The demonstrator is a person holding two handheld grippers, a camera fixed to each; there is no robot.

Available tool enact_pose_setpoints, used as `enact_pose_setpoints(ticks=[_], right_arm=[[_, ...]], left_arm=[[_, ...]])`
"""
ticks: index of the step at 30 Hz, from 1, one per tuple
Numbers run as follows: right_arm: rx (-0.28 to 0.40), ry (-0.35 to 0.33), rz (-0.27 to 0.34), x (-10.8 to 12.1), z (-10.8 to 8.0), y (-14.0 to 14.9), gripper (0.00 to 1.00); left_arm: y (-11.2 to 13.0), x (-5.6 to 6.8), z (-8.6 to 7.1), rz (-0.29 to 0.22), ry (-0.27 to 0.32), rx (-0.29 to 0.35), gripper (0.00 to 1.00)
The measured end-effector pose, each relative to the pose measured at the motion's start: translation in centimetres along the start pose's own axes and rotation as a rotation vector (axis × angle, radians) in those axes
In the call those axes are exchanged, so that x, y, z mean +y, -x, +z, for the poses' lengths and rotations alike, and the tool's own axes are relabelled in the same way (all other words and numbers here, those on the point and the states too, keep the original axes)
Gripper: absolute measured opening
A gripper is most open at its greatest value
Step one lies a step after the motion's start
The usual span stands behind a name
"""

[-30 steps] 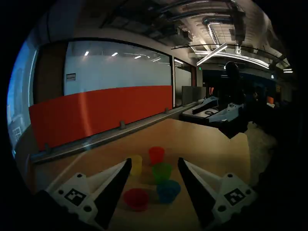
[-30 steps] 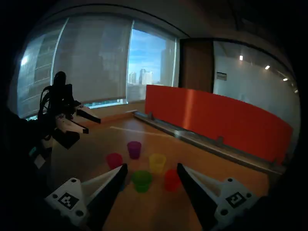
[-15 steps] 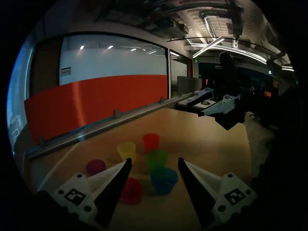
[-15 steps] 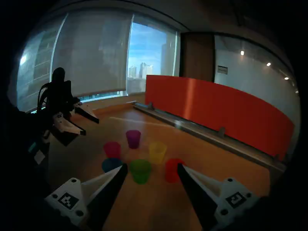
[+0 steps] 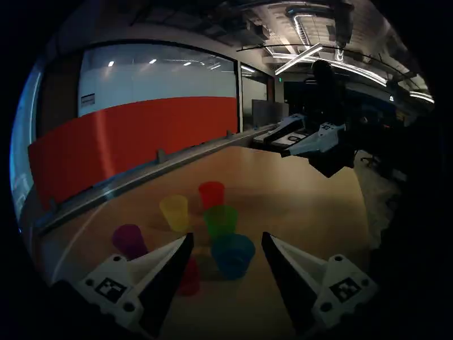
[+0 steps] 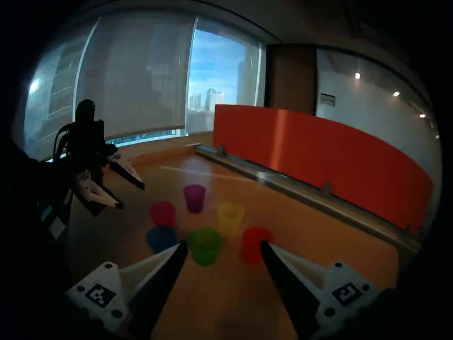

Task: Pour water

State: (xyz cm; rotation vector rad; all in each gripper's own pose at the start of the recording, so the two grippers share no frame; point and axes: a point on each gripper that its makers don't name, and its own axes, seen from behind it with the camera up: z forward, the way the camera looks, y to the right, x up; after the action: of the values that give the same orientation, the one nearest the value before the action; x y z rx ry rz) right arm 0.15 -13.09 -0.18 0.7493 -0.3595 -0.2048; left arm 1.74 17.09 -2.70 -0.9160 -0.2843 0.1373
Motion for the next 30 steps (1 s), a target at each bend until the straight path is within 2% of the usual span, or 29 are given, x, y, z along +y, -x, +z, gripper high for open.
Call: enact_pose_setpoints(ticks=[12, 20, 30], right_arm=[[-0.004, -0.009, -0.008, 0.1, 0.7, 0.9, 1.0], [-0.015, -0.013, -0.005, 0.5, 1.3, 1.7, 1.0], [-0.02, -0.014, 0.002, 1.1, 1.6, 2.3, 1.0]], left_arm=[[2.9, 0.5, 2.2, 0.013, 0.019, -0.087, 0.89], [4.6, 0.8, 3.9, 0.04, 0.028, -0.147, 0.89], [5.6, 0.7, 5.5, 0.057, 0.027, -0.204, 0.89]])
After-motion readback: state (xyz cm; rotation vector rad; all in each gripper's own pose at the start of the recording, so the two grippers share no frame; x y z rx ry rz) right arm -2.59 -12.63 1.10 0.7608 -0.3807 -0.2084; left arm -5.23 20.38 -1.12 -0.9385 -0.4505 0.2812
